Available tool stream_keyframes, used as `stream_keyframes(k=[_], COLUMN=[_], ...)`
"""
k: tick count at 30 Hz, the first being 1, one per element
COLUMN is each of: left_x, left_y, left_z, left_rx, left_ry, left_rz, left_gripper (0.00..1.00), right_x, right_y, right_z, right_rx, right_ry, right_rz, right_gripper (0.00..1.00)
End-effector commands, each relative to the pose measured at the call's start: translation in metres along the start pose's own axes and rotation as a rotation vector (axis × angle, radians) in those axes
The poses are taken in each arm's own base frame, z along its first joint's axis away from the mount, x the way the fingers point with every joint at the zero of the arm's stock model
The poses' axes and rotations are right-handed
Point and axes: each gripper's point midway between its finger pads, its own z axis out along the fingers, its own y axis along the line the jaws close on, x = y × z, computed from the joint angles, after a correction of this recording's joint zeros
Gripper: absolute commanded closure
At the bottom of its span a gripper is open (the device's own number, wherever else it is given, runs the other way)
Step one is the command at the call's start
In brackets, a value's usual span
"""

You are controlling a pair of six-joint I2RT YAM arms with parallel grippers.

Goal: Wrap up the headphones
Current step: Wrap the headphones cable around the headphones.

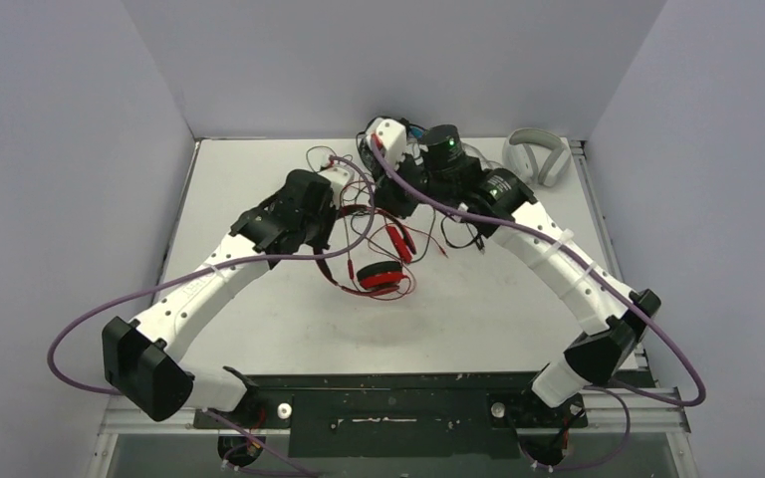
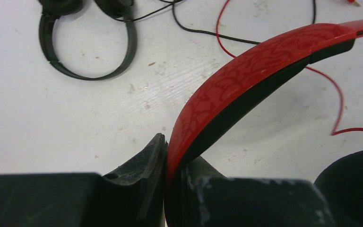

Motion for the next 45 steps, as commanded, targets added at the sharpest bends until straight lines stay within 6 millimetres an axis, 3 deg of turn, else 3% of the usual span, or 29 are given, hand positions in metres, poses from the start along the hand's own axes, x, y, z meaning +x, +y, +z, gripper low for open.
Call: stream_keyframes(k=[1, 4, 9, 14, 16, 20, 25, 29, 33, 39, 42, 45], left_x=[-0.024, -0.014, -0.011, -0.006, -0.002, 0.002, -0.016, -0.025, -0.027, -0.029, -0.03, -0.028], left_y=[-0.024, -0.016, -0.006, -0.019, -0.008, 0.026, 0.051, 0.047, 0.035, 0.04, 0.038, 0.021], left_z=[-0.009, -0.008, -0.009, -0.013, -0.012, -0.01, -0.013, -0.013, -0.01, -0.015, -0.018, -0.018], left_rx=[0.061, 0.023, 0.027, 0.108, 0.036, -0.165, -0.319, -0.297, -0.223, -0.232, -0.205, -0.103], left_ry=[-0.096, -0.07, -0.032, -0.019, -0.011, 0.004, -0.09, -0.109, -0.094, -0.092, -0.092, -0.087], left_rz=[-0.006, 0.004, -0.052, -0.026, -0.014, -0.005, -0.022, -0.012, -0.011, -0.041, -0.047, -0.024], left_gripper=[1.0, 1.0, 1.0, 1.0, 1.0, 1.0, 1.0, 1.0, 1.0, 1.0, 1.0, 1.0], right_x=[0.016, 0.027, 0.061, 0.071, 0.058, 0.022, 0.03, 0.045, 0.073, 0.117, 0.118, 0.096], right_y=[-0.059, -0.08, -0.084, -0.111, -0.102, -0.052, -0.017, 0.002, -0.014, -0.033, -0.047, -0.056], right_z=[0.006, -0.01, -0.03, -0.04, -0.035, -0.027, -0.023, -0.017, -0.015, -0.026, -0.033, -0.035], right_rx=[0.098, 0.177, 0.267, 0.39, 0.293, -0.04, -0.239, -0.241, -0.091, 0.113, 0.21, 0.257], right_ry=[0.047, 0.06, 0.159, 0.112, 0.083, 0.029, 0.098, 0.159, 0.222, 0.388, 0.384, 0.26], right_rz=[0.194, 0.226, 0.218, 0.248, 0.258, 0.276, 0.351, 0.371, 0.324, 0.202, 0.166, 0.122], right_gripper=[1.0, 1.0, 1.0, 1.0, 1.0, 1.0, 1.0, 1.0, 1.0, 1.0, 1.0, 1.0])
